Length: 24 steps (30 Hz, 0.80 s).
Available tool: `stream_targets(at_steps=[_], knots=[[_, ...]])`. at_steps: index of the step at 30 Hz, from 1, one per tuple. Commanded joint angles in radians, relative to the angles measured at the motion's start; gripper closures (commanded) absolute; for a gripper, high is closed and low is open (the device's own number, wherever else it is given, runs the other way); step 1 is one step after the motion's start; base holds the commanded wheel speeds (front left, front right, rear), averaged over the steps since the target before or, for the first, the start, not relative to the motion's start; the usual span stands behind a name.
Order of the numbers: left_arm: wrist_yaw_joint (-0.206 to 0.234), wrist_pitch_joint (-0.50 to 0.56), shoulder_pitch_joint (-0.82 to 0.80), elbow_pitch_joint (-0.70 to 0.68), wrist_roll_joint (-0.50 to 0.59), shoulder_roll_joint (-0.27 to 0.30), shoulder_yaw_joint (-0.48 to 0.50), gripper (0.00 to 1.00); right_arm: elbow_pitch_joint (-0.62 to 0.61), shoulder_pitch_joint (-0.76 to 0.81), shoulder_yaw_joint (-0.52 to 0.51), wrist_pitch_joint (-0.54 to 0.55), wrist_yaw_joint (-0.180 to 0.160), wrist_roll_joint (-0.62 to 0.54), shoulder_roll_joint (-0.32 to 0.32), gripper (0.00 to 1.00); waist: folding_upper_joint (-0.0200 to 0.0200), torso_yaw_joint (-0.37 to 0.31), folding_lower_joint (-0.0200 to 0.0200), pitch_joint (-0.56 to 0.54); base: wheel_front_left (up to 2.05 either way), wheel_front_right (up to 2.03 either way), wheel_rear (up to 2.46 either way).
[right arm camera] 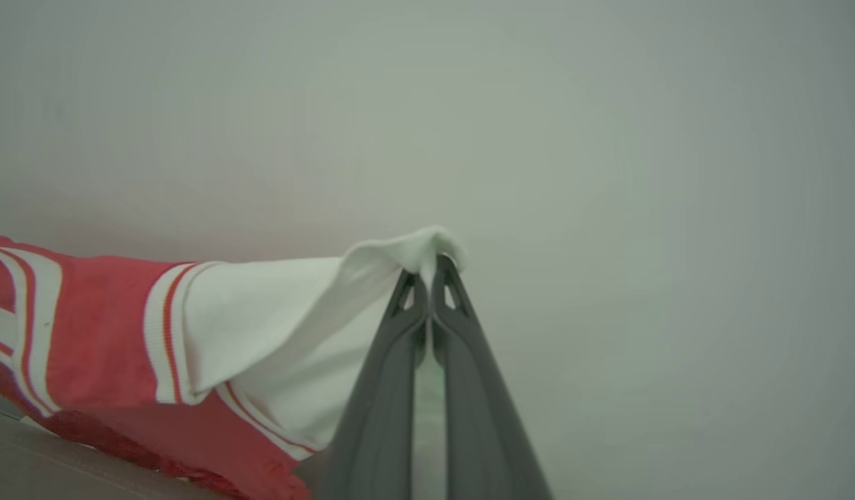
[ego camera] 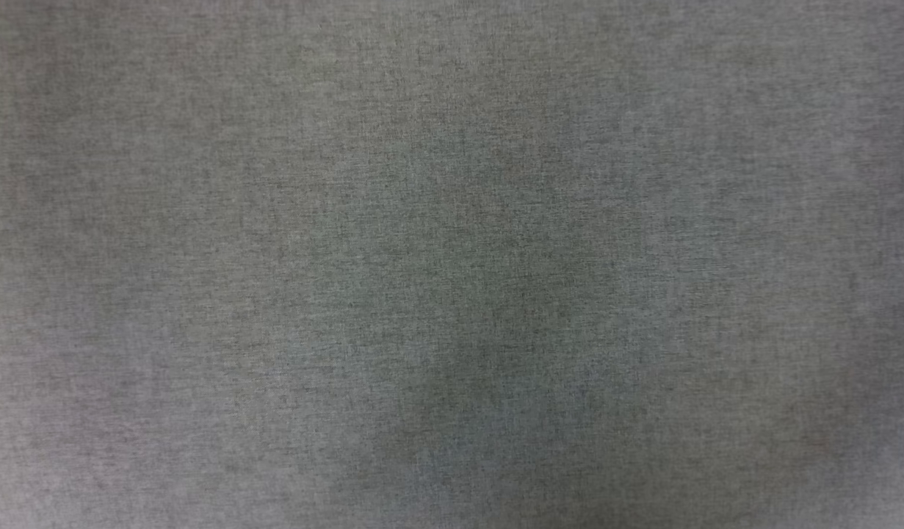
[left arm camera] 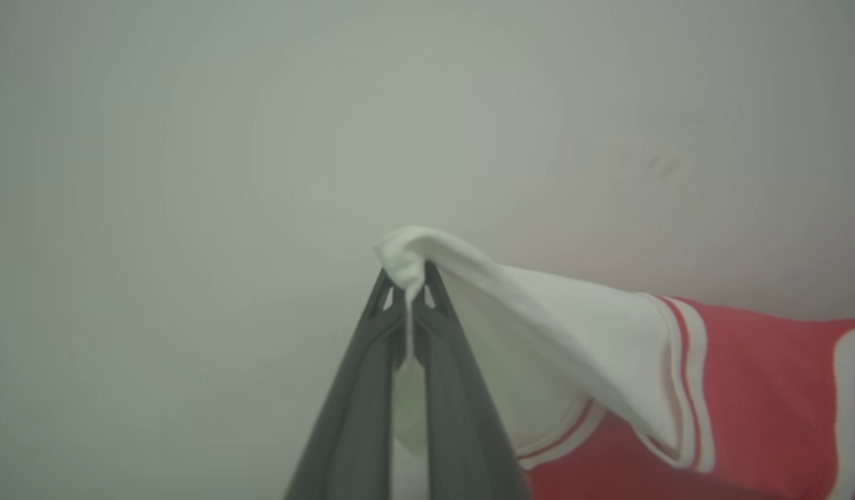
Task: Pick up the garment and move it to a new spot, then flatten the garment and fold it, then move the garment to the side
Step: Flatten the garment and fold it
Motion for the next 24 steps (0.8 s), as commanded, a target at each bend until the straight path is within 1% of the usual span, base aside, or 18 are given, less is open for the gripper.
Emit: stream_targets(at_steps=[1,4,7,11,14,16,19,21,24], knots=[[-0.007,-0.017,0.023,0.011,-0.007,-0.003,0.003,1.0,0.012,0.013,0.012,-0.016,-0.001,0.012,0.001,1.0,0.0,0.004,-0.0003,0.004,0.0,0.0,0.0],[-0.026,-0.059,0.068,0.037,-0.026,-0.012,0.009,1.0,0.037,0.049,0.042,-0.045,-0.001,0.041,-0.002,1.0,0.0,0.01,-0.0003,-0.014,0.0,0.0,0.0],[-0.051,-0.092,0.143,0.06,-0.047,-0.018,0.012,1.0,0.051,0.111,0.072,-0.073,-0.001,0.067,-0.008,1.0,0.0,0.016,-0.0003,-0.06,0.0,0.0,0.0],[-0.077,-0.134,0.289,0.071,-0.083,-0.014,0.029,1.0,0.035,0.247,0.111,-0.105,-0.001,0.117,-0.022,1.0,0.0,0.022,-0.0003,-0.158,0.0,0.0,0.0],[-0.086,-0.151,0.428,0.052,-0.108,-0.015,0.04,1.0,0.013,0.377,0.118,-0.096,-0.001,0.168,-0.032,1.0,0.0,0.031,-0.0003,-0.243,0.0,0.0,0.0],[-0.082,-0.159,0.543,0.026,-0.124,-0.019,0.046,1.0,-0.015,0.474,0.122,-0.085,-0.001,0.18,-0.054,1.0,0.0,0.037,-0.0003,-0.304,0.0,0.0,0.0],[-0.065,-0.167,0.711,-0.035,-0.141,-0.023,0.053,1.0,-0.088,0.639,0.098,-0.064,-0.001,0.214,-0.074,1.0,0.0,0.047,-0.0003,-0.385,0.0,0.0,0.0],[-0.043,-0.168,0.822,-0.089,-0.147,-0.016,0.057,1.0,-0.146,0.751,0.074,-0.03,-0.001,0.231,-0.083,1.0,0.0,0.049,-0.0003,-0.429,0.0,0.0,0.0],[-0.005,-0.171,0.996,-0.176,-0.161,-0.023,0.067,1.0,-0.226,0.931,0.031,0.02,-0.001,0.231,-0.084,1.0,0.0,0.052,-0.0003,-0.502,0.0,0.0,0.0]])
